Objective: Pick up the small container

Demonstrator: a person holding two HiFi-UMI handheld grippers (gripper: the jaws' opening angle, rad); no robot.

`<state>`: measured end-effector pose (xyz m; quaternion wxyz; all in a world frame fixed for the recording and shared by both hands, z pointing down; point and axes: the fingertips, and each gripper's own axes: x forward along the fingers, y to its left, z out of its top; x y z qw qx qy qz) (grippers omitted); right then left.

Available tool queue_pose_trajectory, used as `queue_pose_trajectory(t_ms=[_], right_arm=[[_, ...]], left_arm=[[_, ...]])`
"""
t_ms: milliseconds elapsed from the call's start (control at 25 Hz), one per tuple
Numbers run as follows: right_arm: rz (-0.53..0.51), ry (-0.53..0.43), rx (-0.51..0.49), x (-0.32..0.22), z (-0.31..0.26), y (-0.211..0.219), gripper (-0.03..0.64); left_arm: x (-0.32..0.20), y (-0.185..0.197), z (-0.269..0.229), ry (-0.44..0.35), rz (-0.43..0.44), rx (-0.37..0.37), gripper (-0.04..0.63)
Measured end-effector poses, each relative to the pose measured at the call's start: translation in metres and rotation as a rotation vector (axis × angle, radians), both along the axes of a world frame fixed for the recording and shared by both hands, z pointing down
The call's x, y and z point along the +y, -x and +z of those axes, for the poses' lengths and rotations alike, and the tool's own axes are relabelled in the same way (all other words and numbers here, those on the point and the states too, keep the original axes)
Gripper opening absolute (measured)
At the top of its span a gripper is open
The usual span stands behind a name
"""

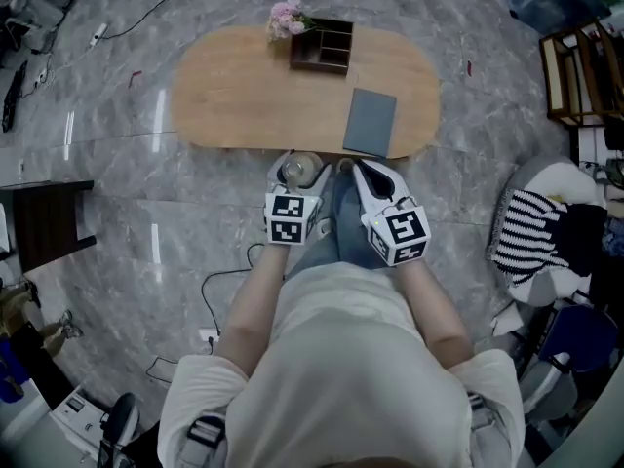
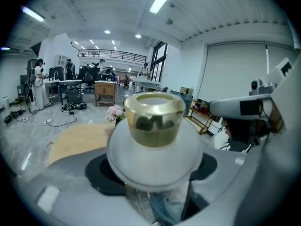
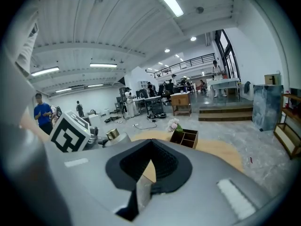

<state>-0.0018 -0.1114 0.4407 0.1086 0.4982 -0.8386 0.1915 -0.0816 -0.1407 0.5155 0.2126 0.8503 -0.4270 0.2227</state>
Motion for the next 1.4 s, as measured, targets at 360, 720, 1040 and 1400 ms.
queue_pose_trajectory(t_ms=[360,720,1040,1400], right_arm=[[-0.016,-0.037,0.021,0.047,-0.031,0.010,-0.002],[-0.047,-0.063,0.028,0.079,-0.050,0.020,-0.002],[-0.079,-0.088,0.029,0.085,-0.063,0.028,-0.002],[-0.079,-0.110,0.050,0.085,-0.067,0.033,-0.003]], left_arm=[[0.060,0.019,-0.043,-0.018,-0.006,0.061,0.334],[0.095,0.042,-0.074,-0.044,-0.020,0.095,0.334],[0.111,0.067,-0.087,-0.064,-0.064,0.110,0.334],[0.123,0.080,-0.089,-0.071,-0.102,0.118,0.334]])
